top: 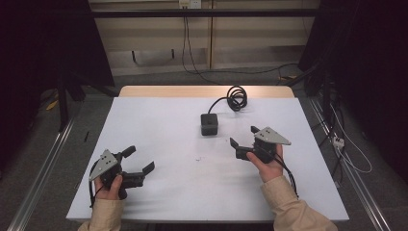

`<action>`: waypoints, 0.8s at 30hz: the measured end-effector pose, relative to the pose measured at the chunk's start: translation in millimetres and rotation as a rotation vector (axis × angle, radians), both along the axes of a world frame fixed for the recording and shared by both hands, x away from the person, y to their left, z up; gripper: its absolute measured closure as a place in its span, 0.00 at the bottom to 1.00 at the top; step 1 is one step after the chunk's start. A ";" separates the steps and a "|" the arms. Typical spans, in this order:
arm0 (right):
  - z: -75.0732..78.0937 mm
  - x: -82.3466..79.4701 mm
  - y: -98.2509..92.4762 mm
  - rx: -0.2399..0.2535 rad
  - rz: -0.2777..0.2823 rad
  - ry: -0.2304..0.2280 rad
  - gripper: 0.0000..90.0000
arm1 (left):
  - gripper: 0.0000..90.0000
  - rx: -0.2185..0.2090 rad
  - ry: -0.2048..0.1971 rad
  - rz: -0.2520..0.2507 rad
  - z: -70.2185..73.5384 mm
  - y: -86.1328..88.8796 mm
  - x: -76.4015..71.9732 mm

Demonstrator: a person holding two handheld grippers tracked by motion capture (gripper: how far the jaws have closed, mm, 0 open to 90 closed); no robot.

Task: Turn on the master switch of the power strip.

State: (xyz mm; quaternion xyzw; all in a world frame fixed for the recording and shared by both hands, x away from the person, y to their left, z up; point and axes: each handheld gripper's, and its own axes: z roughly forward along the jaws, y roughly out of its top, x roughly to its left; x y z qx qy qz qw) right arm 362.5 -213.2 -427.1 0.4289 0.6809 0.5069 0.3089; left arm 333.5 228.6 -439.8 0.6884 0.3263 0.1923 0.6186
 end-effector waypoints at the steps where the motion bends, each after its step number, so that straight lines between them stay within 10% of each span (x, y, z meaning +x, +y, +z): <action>1: 0.3 1.2 1.0 -0.001 0.004 0.000 0.11 | 0.03 0.002 -0.001 -0.003 -0.2 0.2 0.3; 24: 2.2 19.8 14.5 -0.001 0.012 0.018 0.23 | 0.03 -0.010 -0.003 -0.002 0.2 -0.2 1.3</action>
